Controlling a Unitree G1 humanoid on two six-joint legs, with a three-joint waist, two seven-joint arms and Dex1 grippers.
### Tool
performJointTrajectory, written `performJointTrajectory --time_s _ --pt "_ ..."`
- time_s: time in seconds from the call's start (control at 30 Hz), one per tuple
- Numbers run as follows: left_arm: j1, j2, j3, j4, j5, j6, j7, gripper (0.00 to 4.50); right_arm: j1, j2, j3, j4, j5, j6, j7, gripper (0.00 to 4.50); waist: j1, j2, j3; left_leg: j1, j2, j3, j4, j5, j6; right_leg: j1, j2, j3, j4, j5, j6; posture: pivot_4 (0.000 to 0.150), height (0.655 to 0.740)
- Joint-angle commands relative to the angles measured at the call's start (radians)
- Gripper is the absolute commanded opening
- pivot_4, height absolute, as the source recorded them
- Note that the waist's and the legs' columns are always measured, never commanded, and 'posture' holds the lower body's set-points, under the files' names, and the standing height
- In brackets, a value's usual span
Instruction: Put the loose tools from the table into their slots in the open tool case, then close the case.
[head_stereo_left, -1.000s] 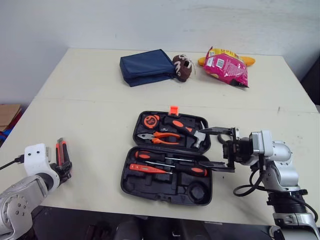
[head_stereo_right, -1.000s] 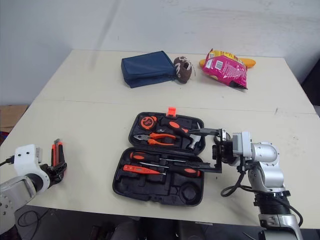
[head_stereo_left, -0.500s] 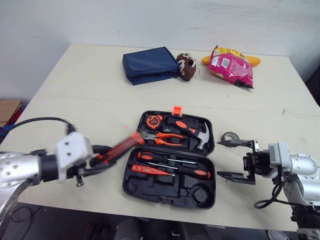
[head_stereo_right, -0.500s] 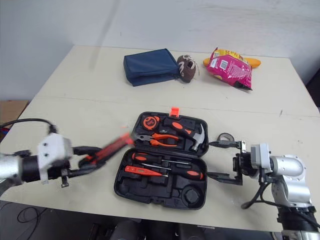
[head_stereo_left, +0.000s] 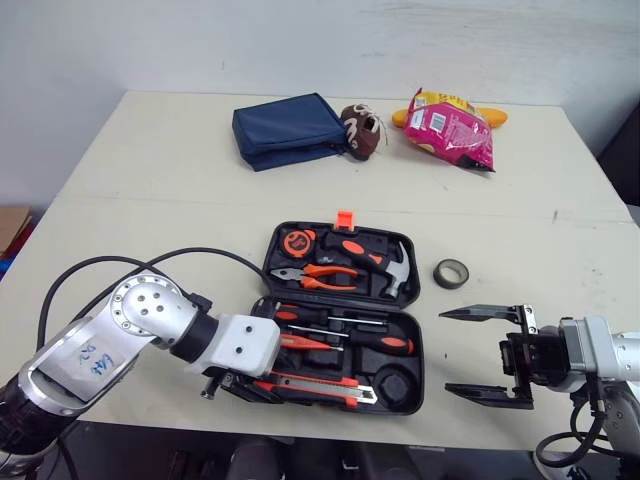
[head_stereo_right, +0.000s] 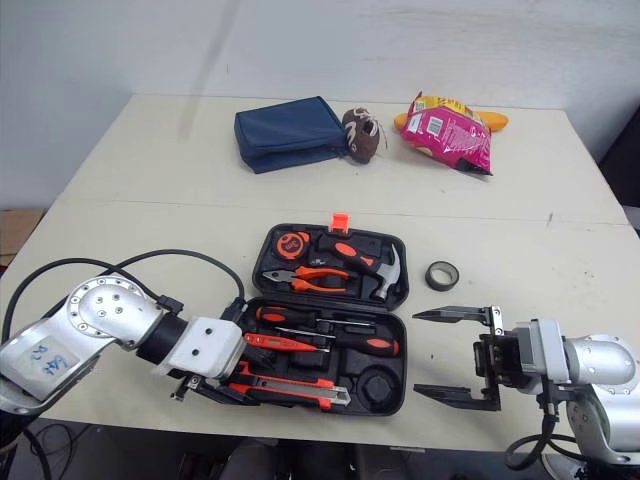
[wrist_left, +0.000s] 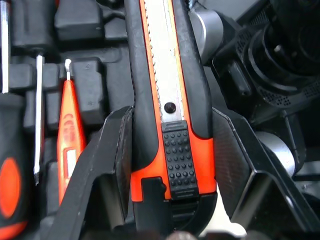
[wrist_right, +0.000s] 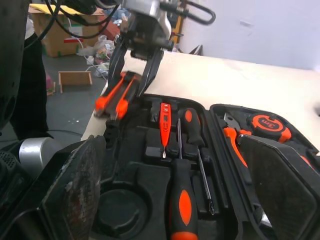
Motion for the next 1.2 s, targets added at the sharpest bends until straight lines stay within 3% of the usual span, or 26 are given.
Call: performJointTrajectory --time_s 0.03,0.5,0.97,1.03,1.2 --pt "-0.034 -0.019 -0.041 0.011 0.060 0.057 0.040 1.55 0.026 -0.019 -0.052 -0.044 0.034 0.016 -0.003 4.50 0.001 0.000 0.000 0.000 0.000 0.000 0.000 0.000 0.000 0.000 0.000 0.000 0.000 0.000 0.000 0.150 0.7400" --pt "-0.047 -0.041 -0.136 0.052 0.173 0.109 0.060 1.55 -0.050 -0.018 -0.002 -0.102 -0.001 0.094 -0.105 4.50 0.000 -0.001 0.000 0.000 0.000 0.000 0.002 0.001 0.000 0.000 -0.001 0.000 0.002 0.000 0.000 0.150 0.7400" --pt "-0.067 -0.088 -0.157 0.117 0.232 0.040 0.058 1.55 -0.082 -0.012 0.024 -0.138 -0.016 0.140 -0.174 4.50 0.004 -0.001 0.000 0.001 -0.001 0.000 0.004 0.002 0.002 0.001 -0.002 0.000 0.004 0.001 0.002 0.150 0.7400" --pt "-0.063 -0.085 -0.152 0.122 0.238 -0.014 0.043 2.58 -0.084 -0.009 0.027 -0.132 -0.019 0.137 -0.173 4.50 0.005 -0.001 0.000 0.001 -0.002 0.000 0.004 0.003 0.002 0.001 -0.003 0.000 0.004 0.002 0.003 0.150 0.7400" --pt "-0.044 -0.112 -0.095 0.134 0.210 -0.094 0.043 4.47 -0.086 -0.003 0.034 -0.119 -0.027 0.128 -0.170 4.50 0.003 -0.001 0.000 0.001 -0.002 0.000 0.004 0.003 0.003 0.001 -0.002 0.000 0.004 0.002 0.003 0.150 0.7400"
